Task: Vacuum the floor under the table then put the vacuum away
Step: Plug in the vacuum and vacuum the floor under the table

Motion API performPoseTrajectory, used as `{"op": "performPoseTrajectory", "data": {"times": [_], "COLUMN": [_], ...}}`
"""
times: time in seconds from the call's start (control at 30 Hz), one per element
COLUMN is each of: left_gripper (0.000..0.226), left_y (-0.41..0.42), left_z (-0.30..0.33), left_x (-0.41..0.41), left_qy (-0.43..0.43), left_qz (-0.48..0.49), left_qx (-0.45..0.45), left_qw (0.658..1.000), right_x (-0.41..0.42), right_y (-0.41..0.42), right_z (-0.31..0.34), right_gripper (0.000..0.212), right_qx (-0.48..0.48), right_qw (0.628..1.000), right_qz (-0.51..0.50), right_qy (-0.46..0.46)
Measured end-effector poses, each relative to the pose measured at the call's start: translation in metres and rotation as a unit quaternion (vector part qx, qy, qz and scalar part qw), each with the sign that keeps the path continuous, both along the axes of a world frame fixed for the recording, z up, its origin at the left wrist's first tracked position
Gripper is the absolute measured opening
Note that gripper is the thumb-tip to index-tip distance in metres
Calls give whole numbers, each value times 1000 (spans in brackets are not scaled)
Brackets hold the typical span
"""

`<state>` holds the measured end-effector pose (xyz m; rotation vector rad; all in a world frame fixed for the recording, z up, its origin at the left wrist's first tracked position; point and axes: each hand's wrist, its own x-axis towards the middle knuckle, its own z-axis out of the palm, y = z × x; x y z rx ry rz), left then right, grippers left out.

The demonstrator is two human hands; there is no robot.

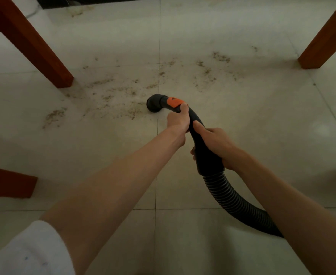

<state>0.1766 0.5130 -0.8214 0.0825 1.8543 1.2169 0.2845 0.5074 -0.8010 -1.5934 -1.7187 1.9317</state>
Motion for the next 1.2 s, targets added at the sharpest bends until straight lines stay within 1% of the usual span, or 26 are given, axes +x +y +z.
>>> {"op": "performPoseTrajectory", "data": {"times": [0.1, 0.2, 0.37, 0.53, 0.77, 0.9, 1.07, 1.2], "left_gripper": [44, 42, 49, 43, 44, 45, 46, 47], "left_y": [-8, -16, -25, -22, 0, 12, 22, 23], "left_z": [2, 3, 3, 4, 8, 3, 0, -1], "left_x": [4, 7, 6, -2, -18, -22, -29, -34], "left_qy": [-10, 1, -3, -5, -26, -37, -40, -34], "left_qz": [5, 11, 22, 15, 24, 26, 26, 28], "left_qx": [-4, -10, -35, -18, 9, 23, 29, 30], "left_qw": [1000, 1000, 999, 1000, 999, 999, 998, 999], "right_x": [5, 9, 10, -1, -20, -27, -34, -37], "right_y": [-6, -13, -21, -21, -2, 7, 18, 25], "right_z": [5, 7, 6, -1, -15, -24, -28, -25], "right_gripper": [52, 50, 48, 52, 52, 49, 49, 53], "right_qx": [-21, -45, -52, -7, 102, 135, 144, 113], "right_qw": [1000, 999, 998, 1000, 994, 989, 988, 992], "right_qz": [9, 7, 18, 22, 18, 10, 10, 21], "right_qy": [1, 15, 18, 3, -36, -52, -55, -42]}}
